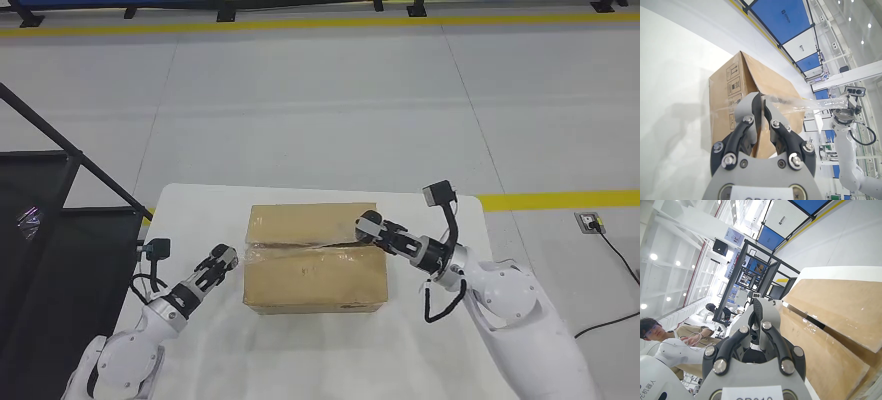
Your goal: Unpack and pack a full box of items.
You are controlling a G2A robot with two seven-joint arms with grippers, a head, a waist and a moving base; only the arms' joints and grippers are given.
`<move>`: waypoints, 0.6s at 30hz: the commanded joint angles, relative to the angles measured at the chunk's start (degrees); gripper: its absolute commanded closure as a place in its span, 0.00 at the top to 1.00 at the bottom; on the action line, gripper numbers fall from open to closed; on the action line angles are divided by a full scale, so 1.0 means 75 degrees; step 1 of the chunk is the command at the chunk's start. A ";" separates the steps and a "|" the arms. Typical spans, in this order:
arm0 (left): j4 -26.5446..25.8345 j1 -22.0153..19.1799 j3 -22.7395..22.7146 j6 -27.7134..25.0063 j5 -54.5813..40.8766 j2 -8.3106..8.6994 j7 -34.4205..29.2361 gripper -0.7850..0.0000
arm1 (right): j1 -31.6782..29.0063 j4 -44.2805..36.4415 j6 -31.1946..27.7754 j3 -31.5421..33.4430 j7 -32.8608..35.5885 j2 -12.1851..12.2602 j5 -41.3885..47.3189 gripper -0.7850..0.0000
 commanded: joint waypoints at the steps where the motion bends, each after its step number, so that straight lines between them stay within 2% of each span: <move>1: 0.0015 -0.0007 0.0012 -0.0004 0.0013 0.0003 -0.0007 0.10 | 0.0005 0.0005 0.0001 -0.0005 -0.0004 -0.0001 0.0001 0.00; 7: 0.0166 0.0016 -0.0068 -0.0060 -0.0072 0.0016 0.0022 0.11 | -0.0006 -0.0002 0.0007 0.0004 -0.0042 0.0001 0.0002 0.00; 11: 0.0264 0.0007 -0.0103 -0.0100 -0.0150 0.0024 0.0018 0.08 | 0.0015 -0.0018 0.0027 -0.0005 -0.0010 0.0001 0.0005 0.00; 13: 0.0272 0.0000 -0.0101 -0.0111 -0.0184 0.0026 0.0011 0.00 | 0.0033 -0.0020 0.0036 -0.0021 0.0004 0.0000 0.0008 0.00; 18: 0.0318 -0.0022 -0.0087 -0.0192 -0.0272 0.0031 -0.0019 0.00 | 0.0050 0.0003 0.0026 -0.0053 0.0005 -0.0005 0.0000 0.00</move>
